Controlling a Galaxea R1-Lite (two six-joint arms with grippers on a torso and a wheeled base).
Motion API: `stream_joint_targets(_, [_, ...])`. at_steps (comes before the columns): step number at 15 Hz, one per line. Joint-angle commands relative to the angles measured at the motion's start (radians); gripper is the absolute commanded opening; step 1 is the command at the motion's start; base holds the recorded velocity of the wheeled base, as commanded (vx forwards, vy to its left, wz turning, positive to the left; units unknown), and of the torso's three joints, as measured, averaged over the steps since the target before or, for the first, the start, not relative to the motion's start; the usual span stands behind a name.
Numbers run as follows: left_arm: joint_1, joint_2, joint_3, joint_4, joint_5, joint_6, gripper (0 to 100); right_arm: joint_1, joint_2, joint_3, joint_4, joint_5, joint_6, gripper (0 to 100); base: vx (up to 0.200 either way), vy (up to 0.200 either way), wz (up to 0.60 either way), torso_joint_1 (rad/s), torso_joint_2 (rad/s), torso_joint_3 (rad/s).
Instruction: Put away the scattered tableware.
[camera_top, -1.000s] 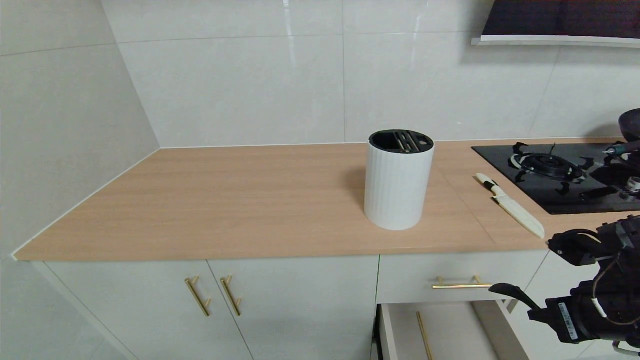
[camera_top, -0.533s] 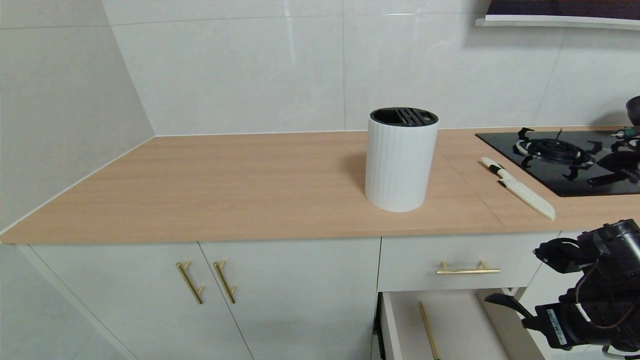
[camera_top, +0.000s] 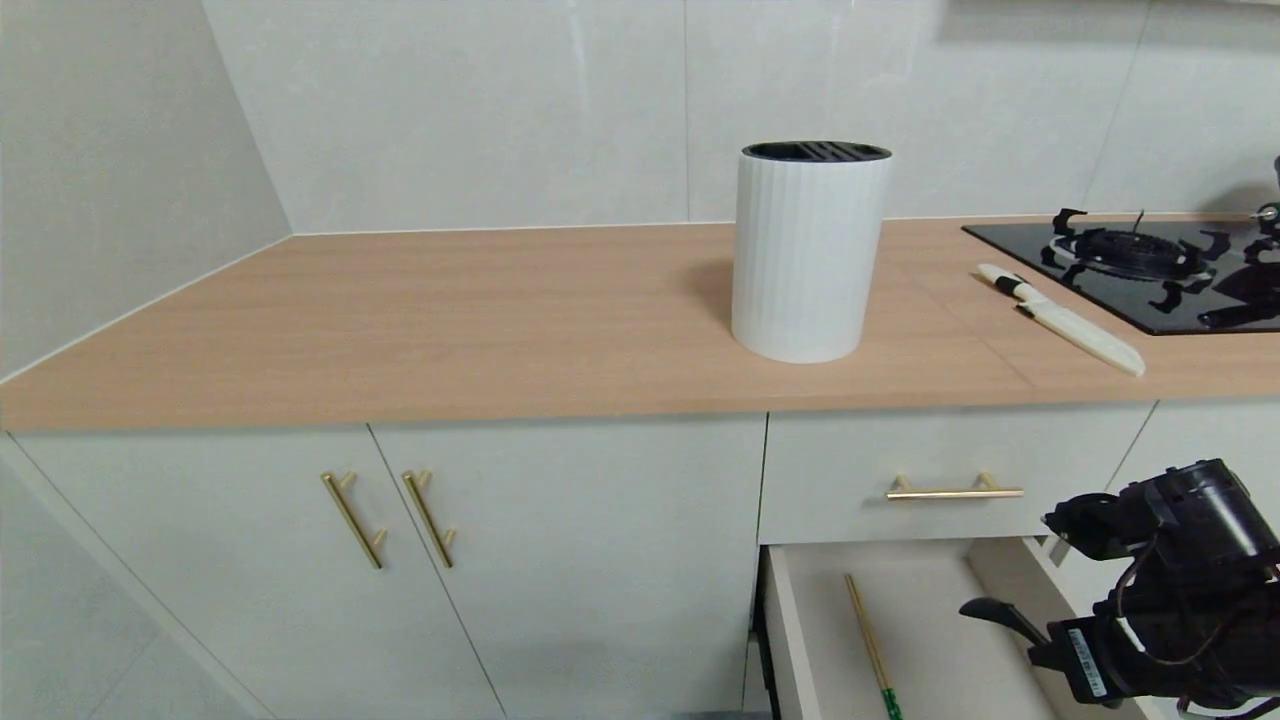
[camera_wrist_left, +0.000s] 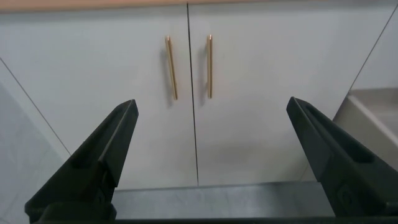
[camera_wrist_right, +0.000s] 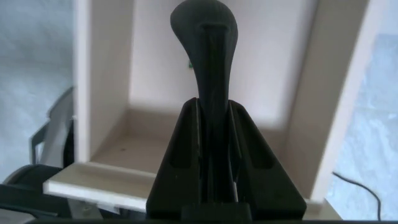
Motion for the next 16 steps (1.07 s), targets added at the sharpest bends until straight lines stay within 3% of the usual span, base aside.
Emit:
stream_joint_targets(1, [0.0, 0.001, 0.0, -0.002, 0.0, 0.0, 100, 0.0, 0.026, 0.002, 0.001, 0.001, 0.0, 0, 0.0, 0.0, 0.0, -0.134, 0.46, 0.33])
stream_joint_targets(10, [0.0, 0.001, 0.0, 0.0, 0.0, 0.0, 100, -0.004, 0.109, 0.031, -0.108, -0.03, 0.0, 0, 0.0, 0.0, 0.0, -0.077, 0.43, 0.35])
stream_joint_targets(16, [0.0, 0.001, 0.0, 0.0, 0.0, 0.0, 100, -0.004, 0.111, 0.032, -0.11, -0.028, 0.0, 0, 0.0, 0.0, 0.0, -0.004, 0.05, 0.042])
